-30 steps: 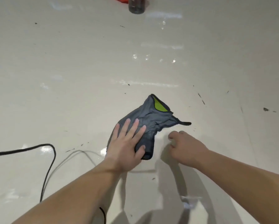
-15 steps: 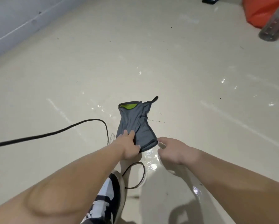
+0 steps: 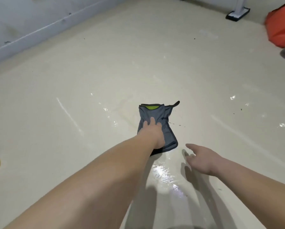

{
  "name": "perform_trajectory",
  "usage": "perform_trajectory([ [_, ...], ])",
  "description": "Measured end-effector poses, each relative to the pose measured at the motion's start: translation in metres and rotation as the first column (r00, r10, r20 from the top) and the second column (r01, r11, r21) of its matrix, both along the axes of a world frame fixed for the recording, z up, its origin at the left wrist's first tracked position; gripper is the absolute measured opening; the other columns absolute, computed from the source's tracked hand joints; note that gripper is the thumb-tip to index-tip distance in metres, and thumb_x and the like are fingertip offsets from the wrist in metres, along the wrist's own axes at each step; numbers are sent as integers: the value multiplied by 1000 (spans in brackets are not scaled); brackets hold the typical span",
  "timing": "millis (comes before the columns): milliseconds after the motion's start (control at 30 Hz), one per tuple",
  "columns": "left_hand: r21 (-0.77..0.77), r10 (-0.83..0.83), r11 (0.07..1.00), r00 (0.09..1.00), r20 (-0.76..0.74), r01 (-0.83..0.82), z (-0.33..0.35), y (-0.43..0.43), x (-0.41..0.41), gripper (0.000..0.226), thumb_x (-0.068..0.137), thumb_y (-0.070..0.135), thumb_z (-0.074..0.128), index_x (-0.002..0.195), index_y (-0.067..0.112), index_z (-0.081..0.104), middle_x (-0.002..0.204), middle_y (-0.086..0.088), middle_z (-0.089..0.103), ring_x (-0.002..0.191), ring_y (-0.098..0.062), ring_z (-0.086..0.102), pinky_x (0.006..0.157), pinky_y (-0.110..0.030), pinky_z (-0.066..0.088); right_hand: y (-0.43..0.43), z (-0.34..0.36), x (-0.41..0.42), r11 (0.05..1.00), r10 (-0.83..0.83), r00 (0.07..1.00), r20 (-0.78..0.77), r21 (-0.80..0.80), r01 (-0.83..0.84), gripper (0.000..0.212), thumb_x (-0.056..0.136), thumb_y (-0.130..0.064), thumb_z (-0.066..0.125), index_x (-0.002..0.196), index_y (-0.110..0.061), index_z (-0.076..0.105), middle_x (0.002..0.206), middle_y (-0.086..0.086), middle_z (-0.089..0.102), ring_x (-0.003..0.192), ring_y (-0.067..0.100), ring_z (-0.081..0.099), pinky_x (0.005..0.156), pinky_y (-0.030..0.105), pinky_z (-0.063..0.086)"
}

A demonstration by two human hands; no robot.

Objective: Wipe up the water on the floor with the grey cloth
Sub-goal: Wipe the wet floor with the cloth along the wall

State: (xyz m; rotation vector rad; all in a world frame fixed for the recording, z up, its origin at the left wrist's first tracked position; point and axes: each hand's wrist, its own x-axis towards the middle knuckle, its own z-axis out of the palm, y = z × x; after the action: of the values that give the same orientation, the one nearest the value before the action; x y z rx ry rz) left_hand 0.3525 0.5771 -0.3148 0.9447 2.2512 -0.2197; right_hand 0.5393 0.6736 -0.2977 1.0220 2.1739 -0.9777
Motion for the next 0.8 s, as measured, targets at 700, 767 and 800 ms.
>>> perform_trajectory([
  [700,300,525,840,816,-241,-452,-117,-278,-73,69,100,65,6,160,39,-17,167,-9,-31,150,-27,-37,124,-51,-16,-166,-63,-173,931,335,906,-259,237,-277,40,98,-25,47,138,-23,53,137,-7,54,127,19,52,101,41,48],
  [767,333,590,795,774,-230,-507,-120,-313,-38,68,101,65,6,159,41,-17,167,-7,-31,150,-25,-37,124,-49,-16,-192,-67,-187,909,396,880,-263,247,-335,33,97,-25,47,128,-20,56,122,-6,55,116,19,54,92,43,52],
  [800,344,626,768,746,-226,-540,-121,-327,-18,67,101,66,5,160,42,-16,168,-7,-29,151,-25,-35,125,-48,-15,-204,-67,-192,903,414,870,-267,243,-354,32,97,-26,47,126,-20,57,119,-6,54,113,20,55,90,43,52],
])
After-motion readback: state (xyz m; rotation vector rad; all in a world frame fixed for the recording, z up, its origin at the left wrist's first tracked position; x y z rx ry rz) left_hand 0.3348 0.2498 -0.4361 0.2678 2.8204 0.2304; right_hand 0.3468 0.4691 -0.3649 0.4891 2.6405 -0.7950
